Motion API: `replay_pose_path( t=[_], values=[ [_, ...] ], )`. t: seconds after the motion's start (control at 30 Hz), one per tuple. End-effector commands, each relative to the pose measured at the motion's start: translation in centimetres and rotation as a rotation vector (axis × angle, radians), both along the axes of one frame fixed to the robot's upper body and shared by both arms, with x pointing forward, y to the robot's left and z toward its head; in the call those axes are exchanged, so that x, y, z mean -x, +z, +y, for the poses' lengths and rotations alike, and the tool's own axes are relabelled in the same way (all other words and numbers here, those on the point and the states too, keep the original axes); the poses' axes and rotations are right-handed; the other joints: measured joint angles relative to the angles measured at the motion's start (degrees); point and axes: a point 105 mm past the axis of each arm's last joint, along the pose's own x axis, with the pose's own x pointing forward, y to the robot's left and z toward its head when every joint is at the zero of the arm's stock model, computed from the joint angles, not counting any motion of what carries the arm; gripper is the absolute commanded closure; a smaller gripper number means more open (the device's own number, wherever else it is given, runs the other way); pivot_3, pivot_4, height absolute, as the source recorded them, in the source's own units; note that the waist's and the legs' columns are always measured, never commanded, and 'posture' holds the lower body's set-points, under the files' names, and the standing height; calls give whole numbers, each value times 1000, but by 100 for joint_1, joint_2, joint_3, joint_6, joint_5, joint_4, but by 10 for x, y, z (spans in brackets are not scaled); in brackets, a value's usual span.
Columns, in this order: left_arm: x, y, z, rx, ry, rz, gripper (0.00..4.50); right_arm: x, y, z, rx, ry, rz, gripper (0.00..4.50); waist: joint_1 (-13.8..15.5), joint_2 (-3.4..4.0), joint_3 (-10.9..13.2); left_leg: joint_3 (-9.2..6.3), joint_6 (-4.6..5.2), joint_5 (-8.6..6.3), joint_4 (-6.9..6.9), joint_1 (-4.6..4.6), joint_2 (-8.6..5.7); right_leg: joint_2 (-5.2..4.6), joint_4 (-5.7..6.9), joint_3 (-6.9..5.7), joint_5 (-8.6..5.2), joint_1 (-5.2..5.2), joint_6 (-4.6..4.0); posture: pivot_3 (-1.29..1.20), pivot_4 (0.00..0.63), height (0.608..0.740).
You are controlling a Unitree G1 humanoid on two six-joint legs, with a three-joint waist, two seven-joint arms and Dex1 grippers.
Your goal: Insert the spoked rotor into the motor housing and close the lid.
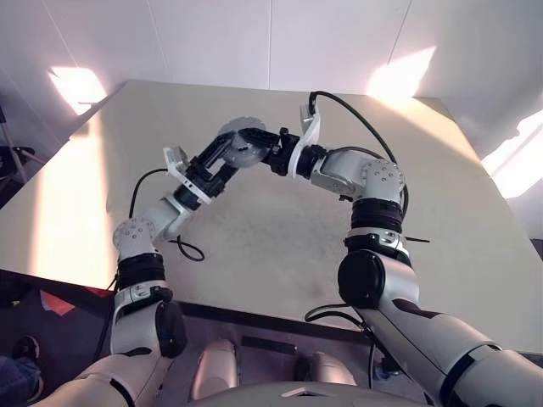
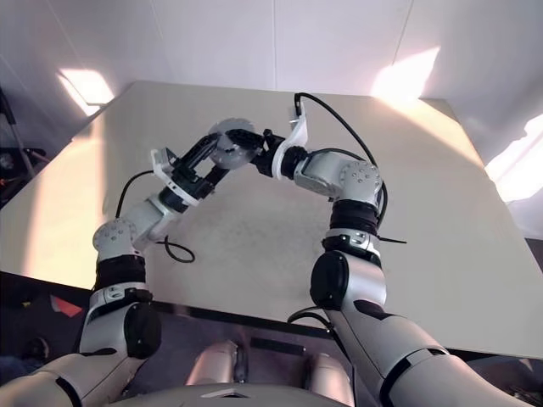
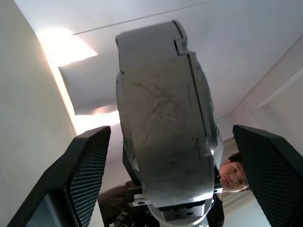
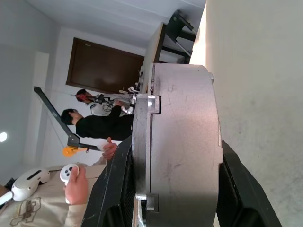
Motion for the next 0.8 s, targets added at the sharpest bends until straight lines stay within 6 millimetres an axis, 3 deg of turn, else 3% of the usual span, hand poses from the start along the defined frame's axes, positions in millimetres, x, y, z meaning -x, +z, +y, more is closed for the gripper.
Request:
replay_pose_path(
  t=[0.03, 0.3, 0.57, 0.73, 0.8],
  values=[
    [-7, 14, 8, 20, 36, -47, 137, 4, 27, 1, -72, 19, -93, 2427, 0, 0, 0, 0, 0, 0, 0, 0, 0, 0, 0, 0, 0, 0, 0, 0, 0, 740],
    [-15, 2, -5, -46, 13, -11, 137, 3, 28, 2, -72, 15, -98, 2427, 4, 0, 0, -1, 0, 0, 0, -1, 0, 0, 0, 0, 0, 0, 0, 0, 0, 740],
    [-16, -9, -7, -66, 13, 11, 2190, 2, 29, 0, -57, -7, -118, 2427, 4, -1, 0, -2, 0, 0, 1, 0, -1, 0, 3, 0, 0, 0, 0, 0, 0, 740],
    [-16, -11, -5, -72, 11, 23, 2191, -1, 26, -2, -37, -42, -131, 2427, 1, -1, 0, -2, 0, 0, 1, -1, 0, 0, 4, 0, 0, -2, 0, 0, 0, 740],
    [-16, -12, -4, -77, 19, 26, 2191, -2, 27, -3, -33, -58, -155, 1711, 7, -1, 0, -2, 0, 0, 1, -1, 0, 0, 4, 0, 0, -1, 0, 0, 0, 740]
  ],
)
